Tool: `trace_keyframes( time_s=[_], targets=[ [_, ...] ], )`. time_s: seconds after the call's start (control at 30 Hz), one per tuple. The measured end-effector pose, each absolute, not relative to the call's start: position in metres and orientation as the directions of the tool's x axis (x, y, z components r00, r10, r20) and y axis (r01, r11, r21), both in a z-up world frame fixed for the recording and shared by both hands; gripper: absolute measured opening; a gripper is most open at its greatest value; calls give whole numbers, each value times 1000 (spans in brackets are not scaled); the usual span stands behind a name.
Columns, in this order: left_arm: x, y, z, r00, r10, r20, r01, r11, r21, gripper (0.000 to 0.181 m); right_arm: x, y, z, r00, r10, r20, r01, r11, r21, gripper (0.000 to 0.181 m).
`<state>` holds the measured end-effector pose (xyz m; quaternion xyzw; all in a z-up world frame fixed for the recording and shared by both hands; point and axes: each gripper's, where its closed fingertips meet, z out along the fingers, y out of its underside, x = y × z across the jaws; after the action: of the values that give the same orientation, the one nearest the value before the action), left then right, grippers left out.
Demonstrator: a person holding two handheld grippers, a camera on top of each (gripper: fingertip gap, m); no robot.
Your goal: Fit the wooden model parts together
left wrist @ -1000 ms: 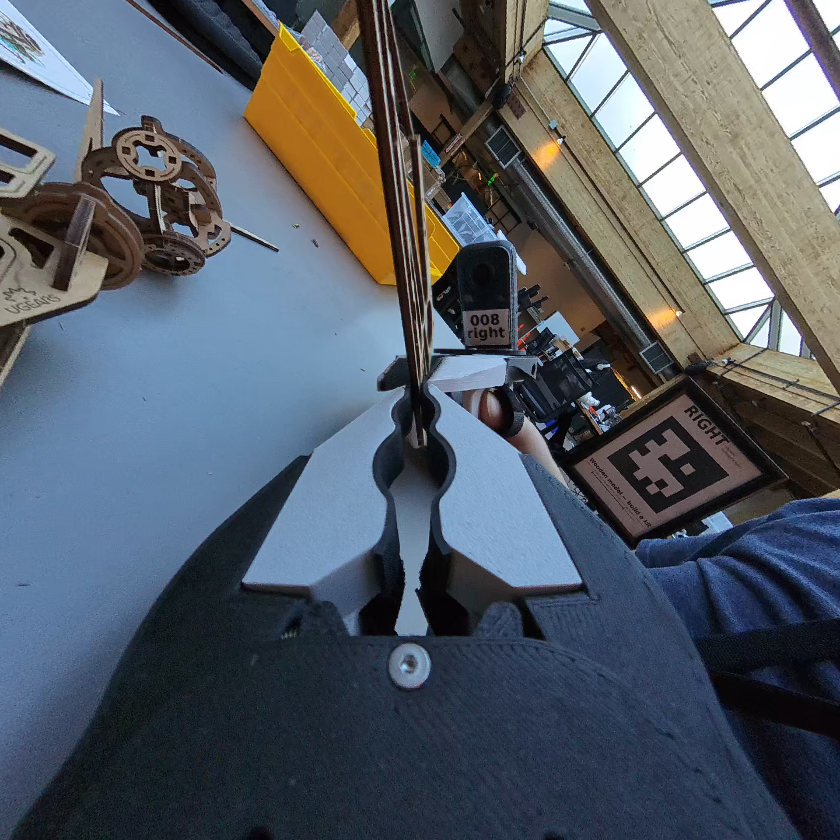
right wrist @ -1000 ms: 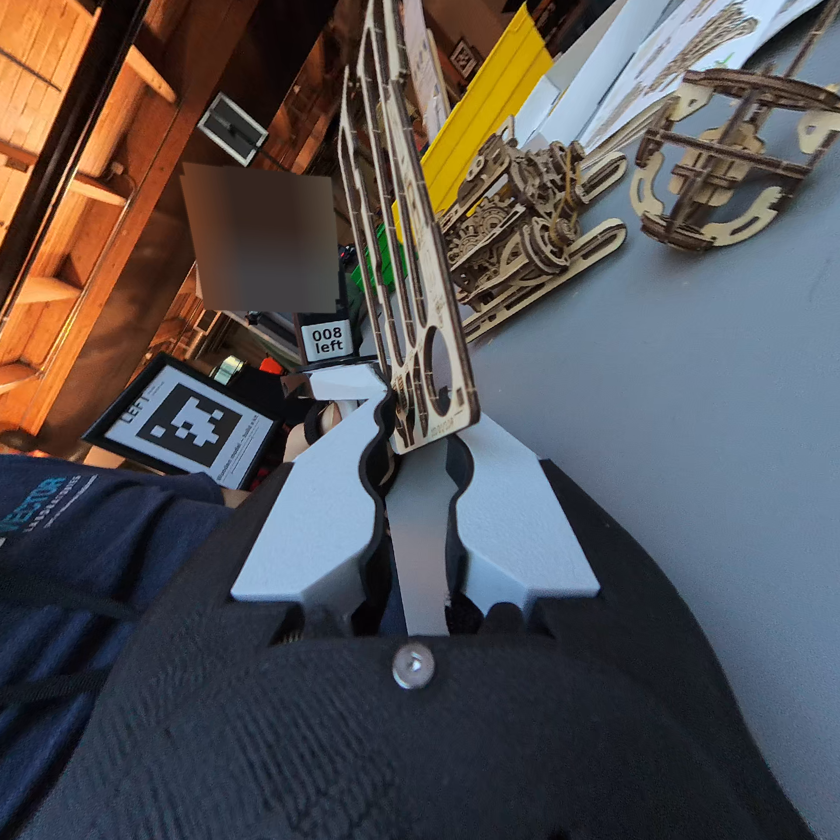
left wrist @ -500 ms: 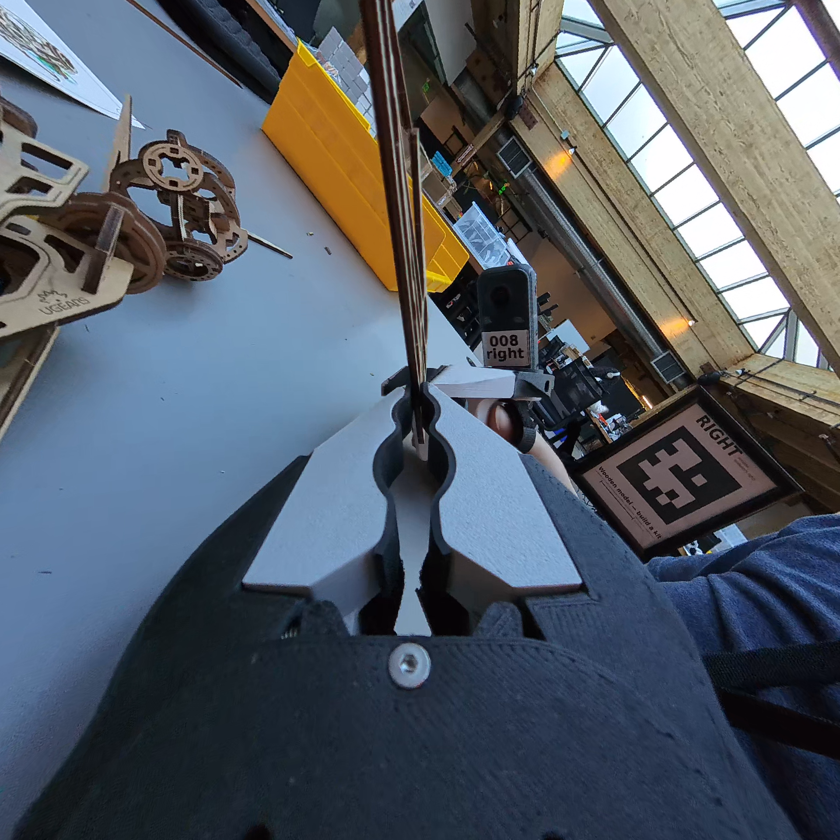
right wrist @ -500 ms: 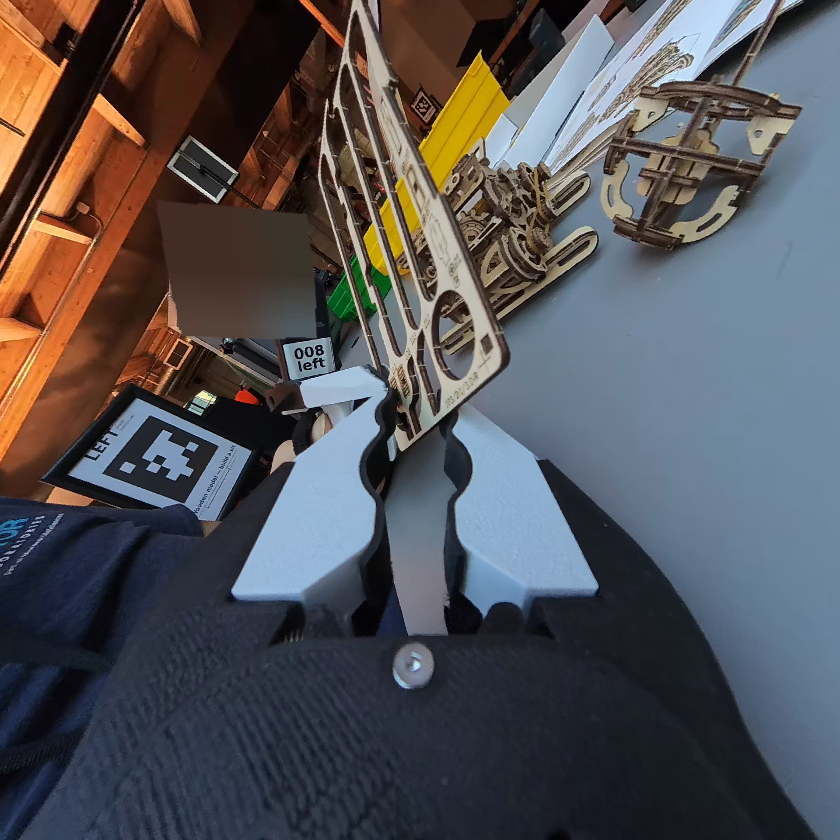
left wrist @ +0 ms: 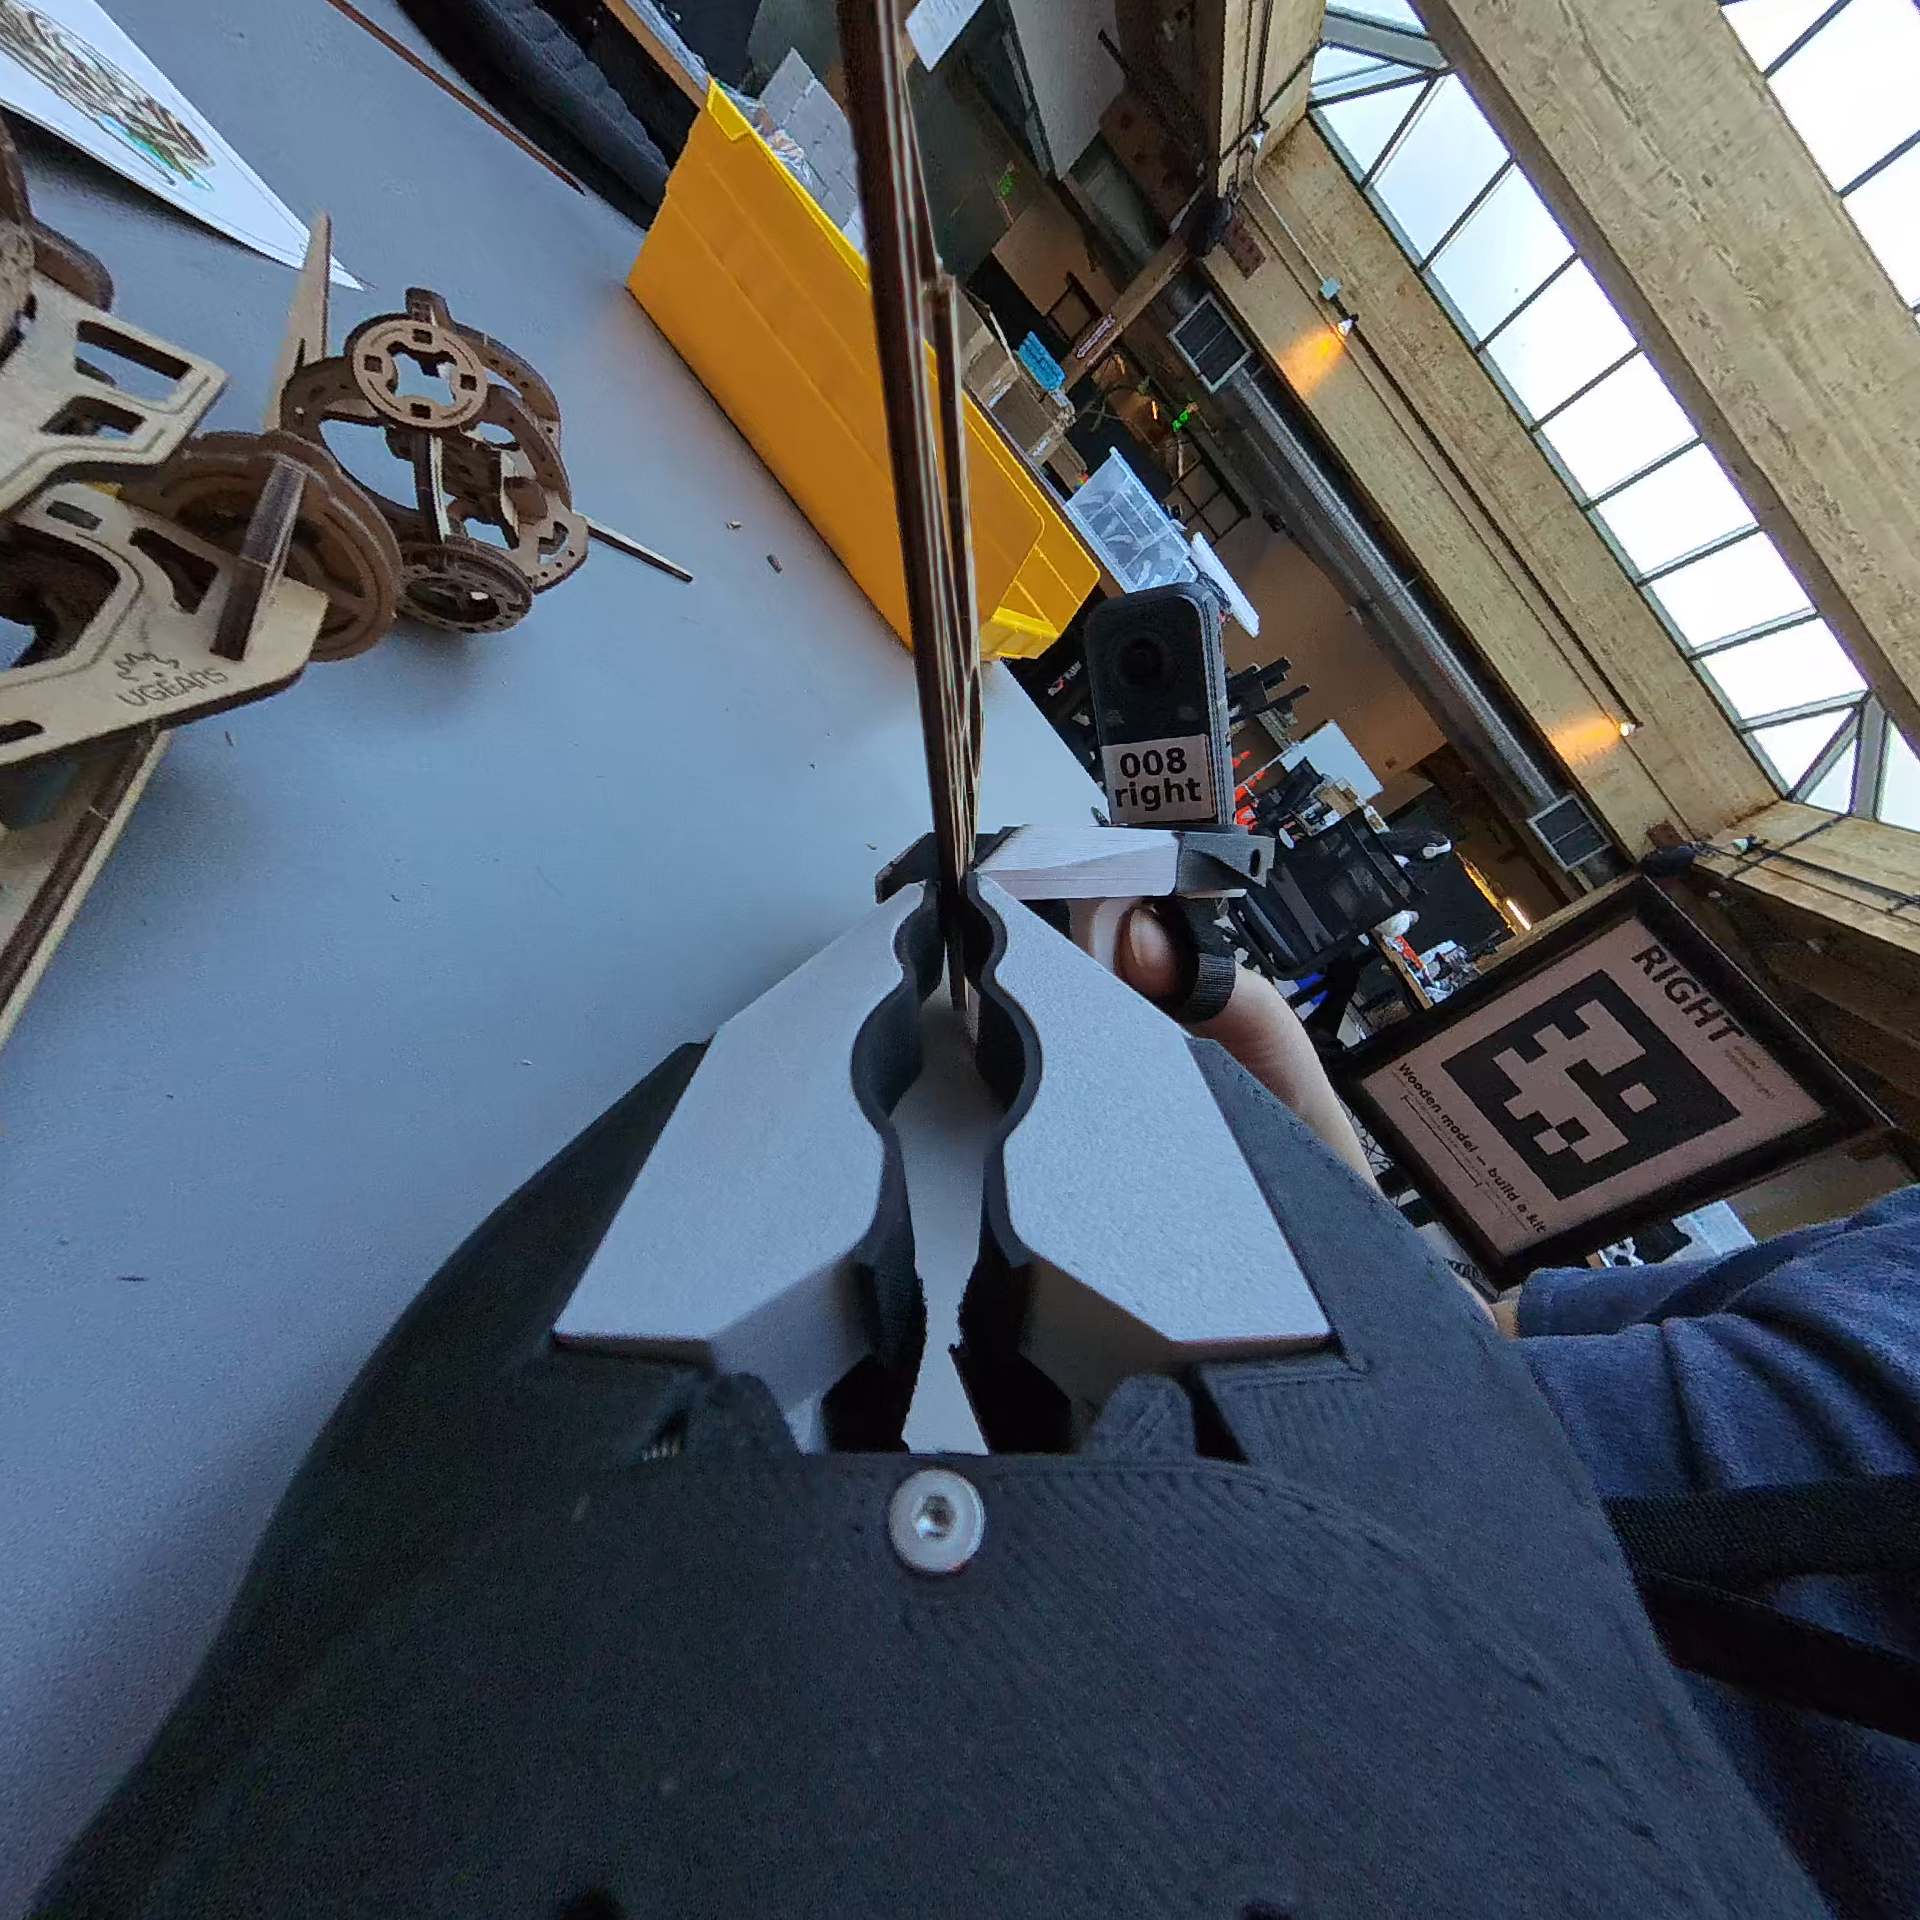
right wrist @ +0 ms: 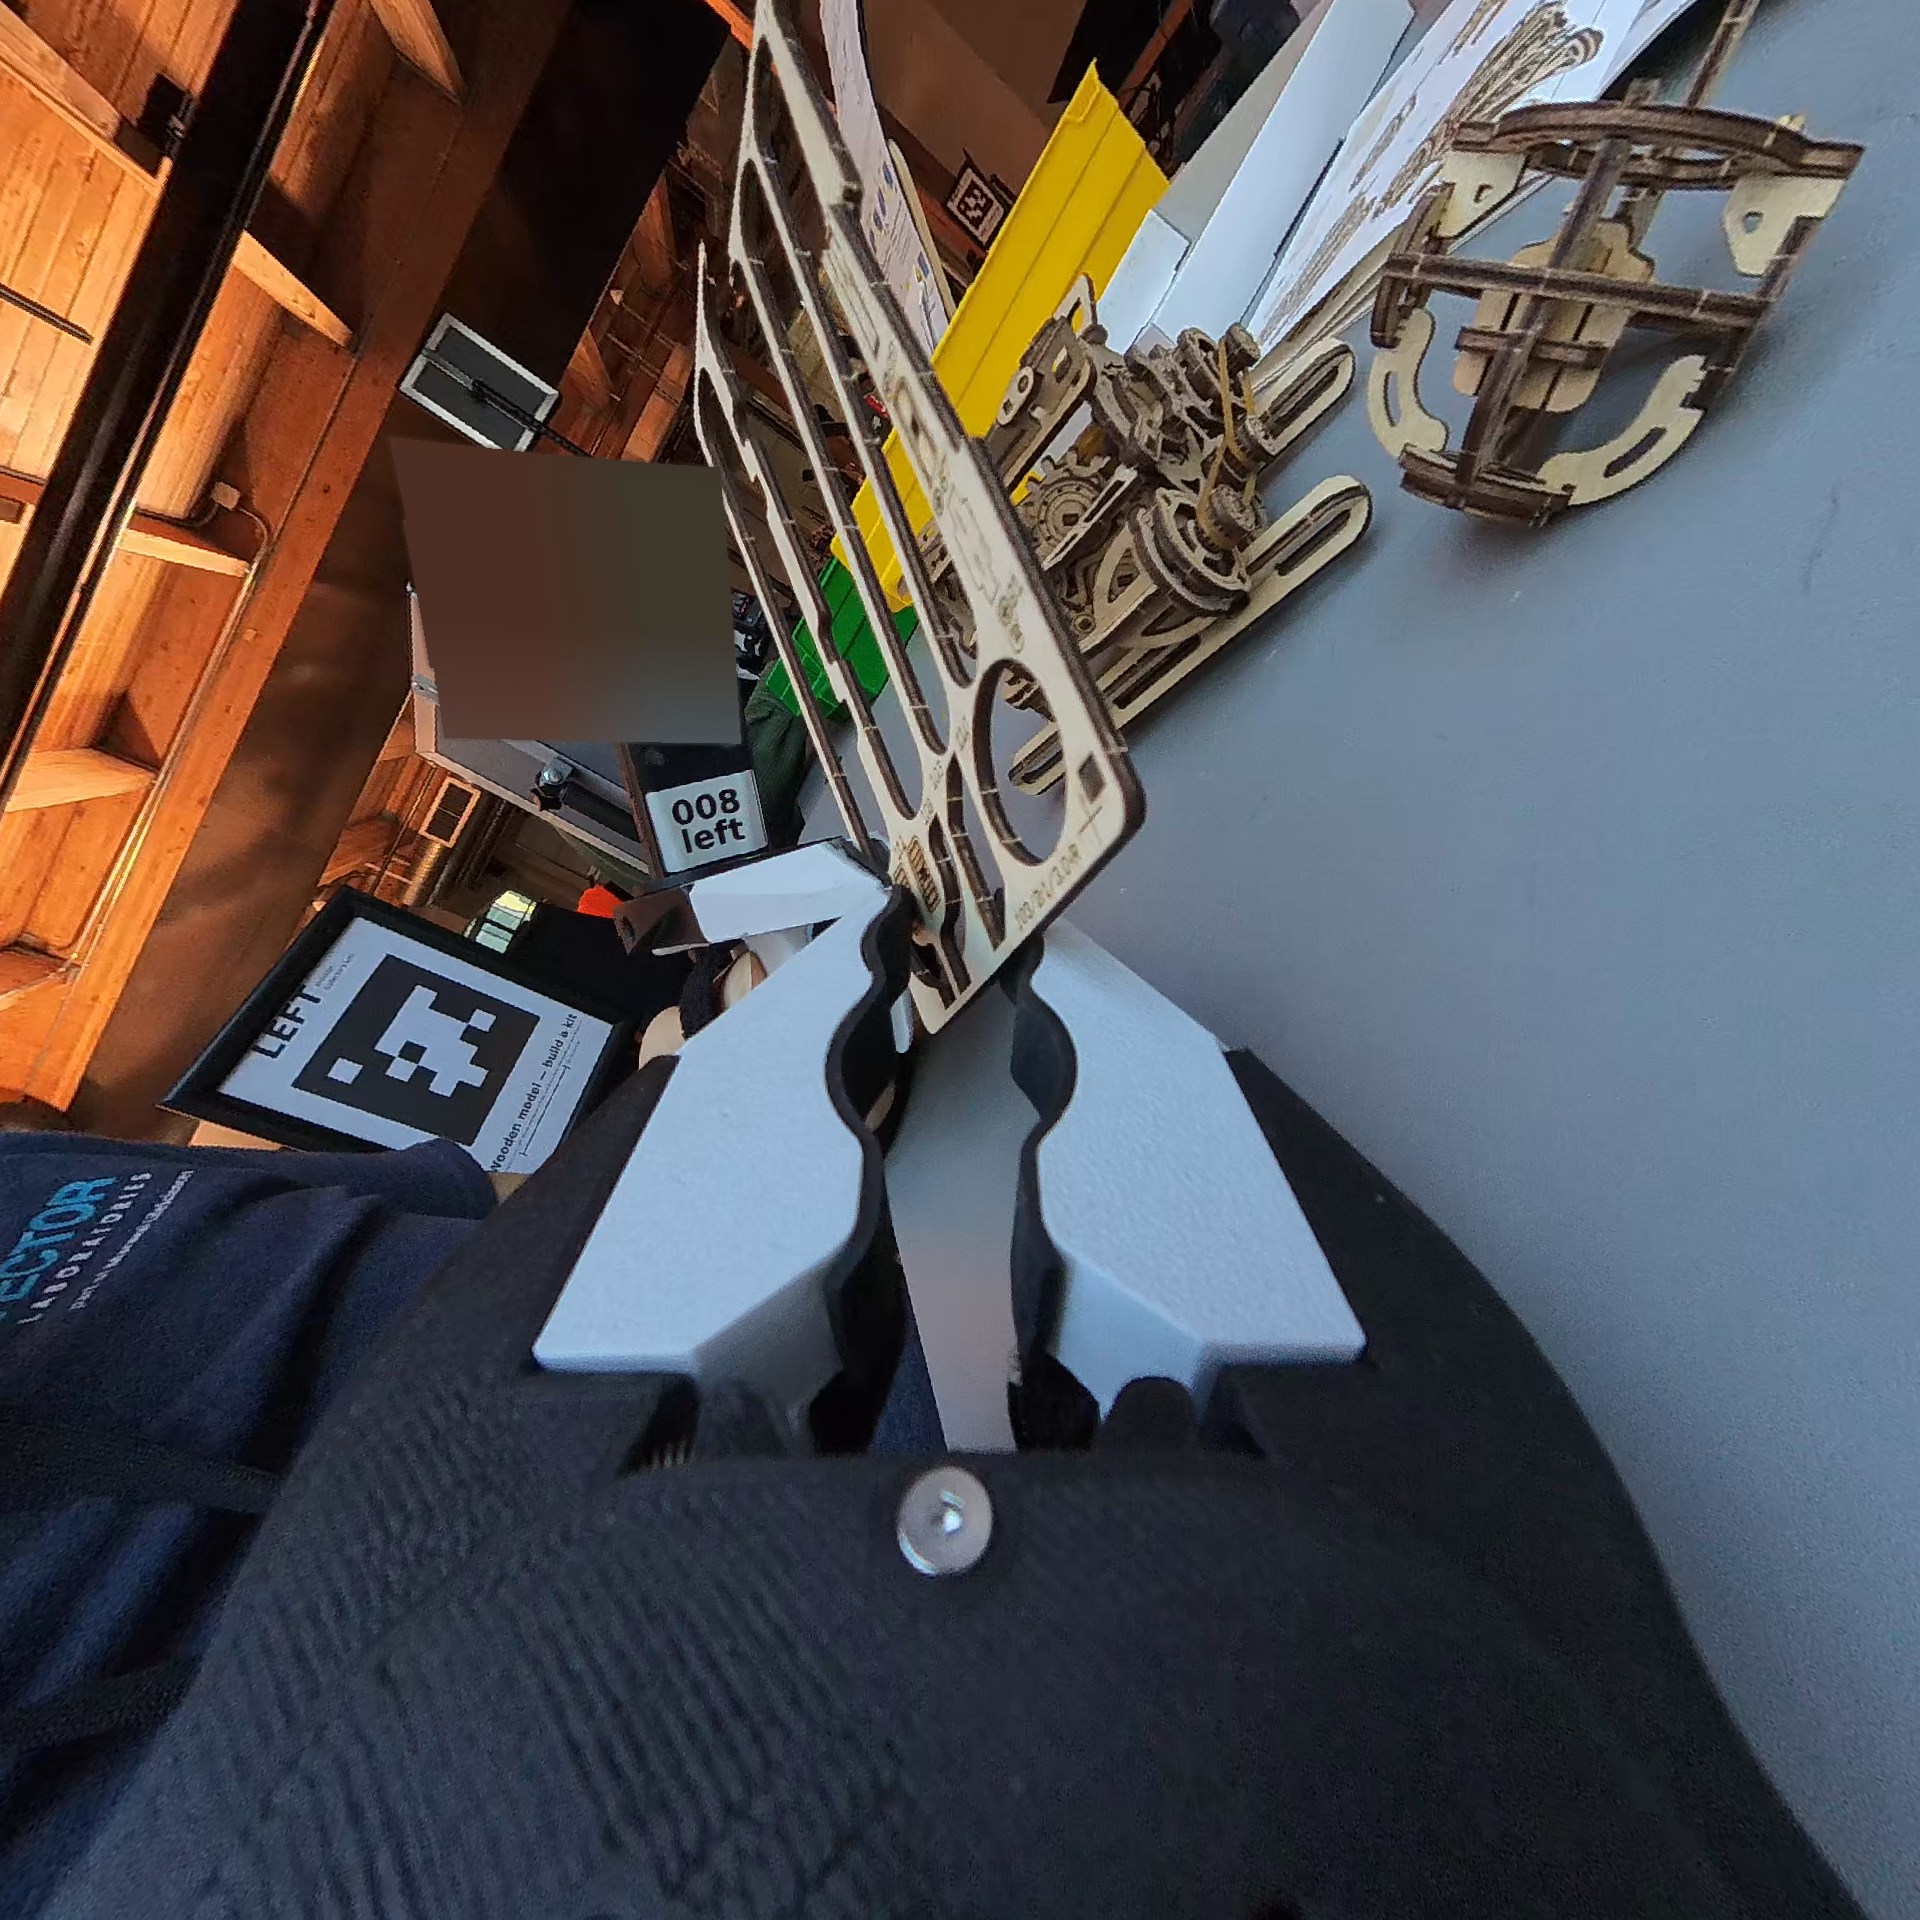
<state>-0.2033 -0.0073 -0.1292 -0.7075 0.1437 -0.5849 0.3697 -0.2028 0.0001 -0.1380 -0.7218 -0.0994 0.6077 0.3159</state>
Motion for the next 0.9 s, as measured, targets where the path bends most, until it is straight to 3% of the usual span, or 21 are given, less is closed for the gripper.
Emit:
trace_keyframes(
  time_s=[0.73,0.9],
  targets=[
    [-204,-7,-134,313,-627,714,219,-684,-696,0,-203,0,-142,296,551,-780,-228,-753,-618,12],
    [-202,-9,-126,273,-659,700,233,-661,-713,1,-201,-1,-132,230,566,-791,-267,-745,-611,12]
  ],
)
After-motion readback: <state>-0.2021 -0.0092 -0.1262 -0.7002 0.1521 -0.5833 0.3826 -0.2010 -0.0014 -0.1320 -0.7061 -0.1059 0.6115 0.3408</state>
